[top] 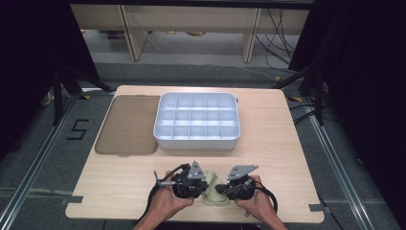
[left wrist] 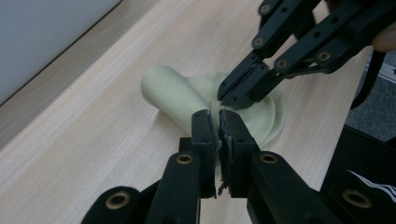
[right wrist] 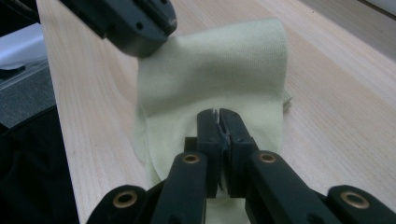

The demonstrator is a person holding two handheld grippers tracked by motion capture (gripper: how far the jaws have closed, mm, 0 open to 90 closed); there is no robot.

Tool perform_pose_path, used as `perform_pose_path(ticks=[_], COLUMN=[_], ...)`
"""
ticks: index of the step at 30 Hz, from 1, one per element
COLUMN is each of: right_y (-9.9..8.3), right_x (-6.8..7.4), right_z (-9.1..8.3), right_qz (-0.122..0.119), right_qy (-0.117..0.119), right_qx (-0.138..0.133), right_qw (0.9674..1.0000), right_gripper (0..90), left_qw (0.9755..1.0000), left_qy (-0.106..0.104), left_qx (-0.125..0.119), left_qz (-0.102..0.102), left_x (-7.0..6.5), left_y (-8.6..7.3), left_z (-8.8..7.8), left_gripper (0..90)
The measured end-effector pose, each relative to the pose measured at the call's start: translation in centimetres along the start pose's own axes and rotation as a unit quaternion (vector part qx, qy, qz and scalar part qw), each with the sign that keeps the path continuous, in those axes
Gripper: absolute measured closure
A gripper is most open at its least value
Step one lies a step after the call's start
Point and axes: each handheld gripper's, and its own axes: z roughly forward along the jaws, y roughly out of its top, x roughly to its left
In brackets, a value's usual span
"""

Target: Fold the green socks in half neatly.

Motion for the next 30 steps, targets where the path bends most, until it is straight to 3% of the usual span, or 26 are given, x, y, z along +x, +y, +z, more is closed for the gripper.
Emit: perform_pose_path(ticks=[3, 4, 5, 6, 10, 11, 13, 18, 30], right_y=[-0.1, -0.1, -0.1, -0.1, 0.0, -0.1, -0.3, -0.7, -0.8], right_x=[-0.2, -0.2, -0.3, -0.5, -1.1, -1.0, -1.3, -1.3, -1.7], right_z=[0.0, -0.1, -0.1, -0.2, -1.7, -2.1, -2.4, -1.5, -1.3], right_qz=[0.000, 0.006, 0.016, 0.012, 0.013, 0.023, 0.016, 0.013, 0.031], right_qy=[0.001, 0.005, 0.008, 0.005, -0.004, -0.004, -0.011, -0.007, -0.003], right_qx=[-0.004, -0.007, -0.007, -0.012, -0.034, -0.031, -0.027, -0.003, -0.005], right_qw=[1.0000, 0.9999, 0.9998, 0.9998, 0.9993, 0.9993, 0.9994, 0.9999, 0.9995], right_gripper=[87.8, 87.7, 87.5, 87.1, 86.9, 86.9, 86.9, 86.9, 86.9], left_qw=[0.9999, 0.9999, 0.9998, 0.9999, 0.9999, 0.9999, 0.9998, 0.9998, 0.9989], left_qy=[-0.003, -0.006, -0.005, -0.009, -0.007, -0.008, -0.007, -0.009, -0.016], left_qx=[0.004, 0.003, 0.005, 0.002, 0.000, -0.001, 0.003, 0.001, 0.008], left_qz=[0.014, 0.010, 0.020, 0.009, 0.009, 0.009, 0.017, 0.017, 0.044], left_x=[-0.4, -0.6, -0.6, -0.7, -0.7, -0.7, -0.7, -1.0, -2.8], left_y=[0.2, 0.2, 0.3, 0.3, 0.3, 0.3, 0.4, 0.5, 1.3], left_z=[0.3, 0.4, 0.4, 0.5, 0.5, 0.5, 0.4, 0.6, 2.2], left_gripper=[85.0, 85.0, 85.0, 85.0, 85.0, 85.0, 85.0, 84.9, 84.8])
